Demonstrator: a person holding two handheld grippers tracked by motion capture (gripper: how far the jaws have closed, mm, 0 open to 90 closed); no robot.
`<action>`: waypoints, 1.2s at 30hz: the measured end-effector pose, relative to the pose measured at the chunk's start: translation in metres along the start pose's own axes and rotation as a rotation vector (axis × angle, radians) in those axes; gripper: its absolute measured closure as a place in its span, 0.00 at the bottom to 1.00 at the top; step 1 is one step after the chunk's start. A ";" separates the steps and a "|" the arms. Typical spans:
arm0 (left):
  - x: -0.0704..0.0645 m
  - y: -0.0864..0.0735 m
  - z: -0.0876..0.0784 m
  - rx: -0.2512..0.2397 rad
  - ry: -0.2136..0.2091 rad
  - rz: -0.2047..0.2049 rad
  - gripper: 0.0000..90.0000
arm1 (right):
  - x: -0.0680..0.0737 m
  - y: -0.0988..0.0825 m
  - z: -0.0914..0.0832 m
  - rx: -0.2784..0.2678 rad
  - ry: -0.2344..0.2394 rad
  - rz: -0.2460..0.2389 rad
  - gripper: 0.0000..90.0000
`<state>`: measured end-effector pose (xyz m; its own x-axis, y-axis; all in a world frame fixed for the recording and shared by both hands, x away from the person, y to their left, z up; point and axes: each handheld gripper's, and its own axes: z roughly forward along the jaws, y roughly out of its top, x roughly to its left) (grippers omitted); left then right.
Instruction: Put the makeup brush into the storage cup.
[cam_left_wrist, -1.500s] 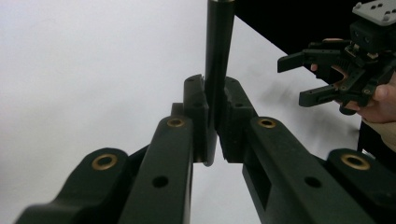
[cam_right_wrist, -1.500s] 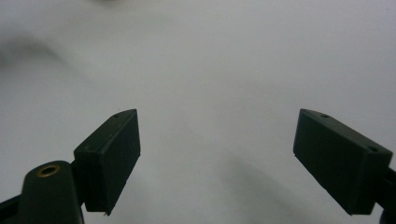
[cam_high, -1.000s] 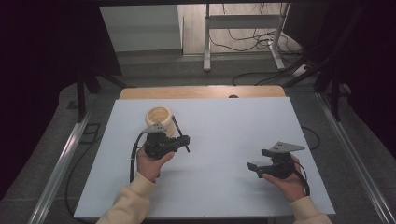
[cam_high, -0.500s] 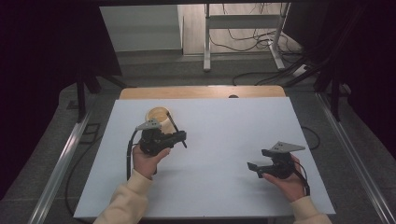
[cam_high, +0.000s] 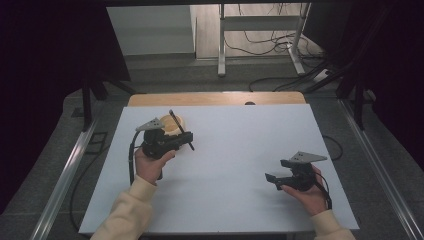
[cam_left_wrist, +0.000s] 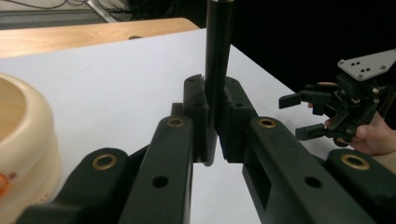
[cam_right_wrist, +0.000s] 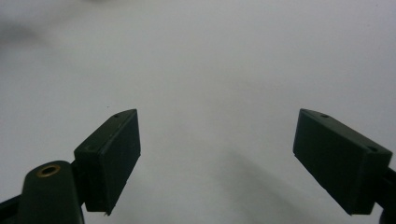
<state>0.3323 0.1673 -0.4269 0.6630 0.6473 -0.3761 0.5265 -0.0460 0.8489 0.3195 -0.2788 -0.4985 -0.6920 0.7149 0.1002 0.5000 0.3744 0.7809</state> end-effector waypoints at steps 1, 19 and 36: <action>0.001 0.002 -0.001 -0.002 0.000 -0.003 0.93 | 0.000 0.000 0.000 0.000 0.000 0.003 0.17; 0.014 0.021 -0.004 -0.010 0.042 -0.014 0.93 | -0.001 0.000 0.001 0.005 -0.008 0.000 0.17; 0.022 0.033 -0.007 -0.006 0.075 -0.012 0.93 | -0.001 0.000 0.002 0.006 0.010 0.008 0.17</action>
<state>0.3607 0.1853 -0.4047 0.6151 0.7028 -0.3574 0.5306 -0.0337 0.8469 0.3211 -0.2784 -0.5000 -0.6930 0.7121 0.1126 0.5088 0.3725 0.7761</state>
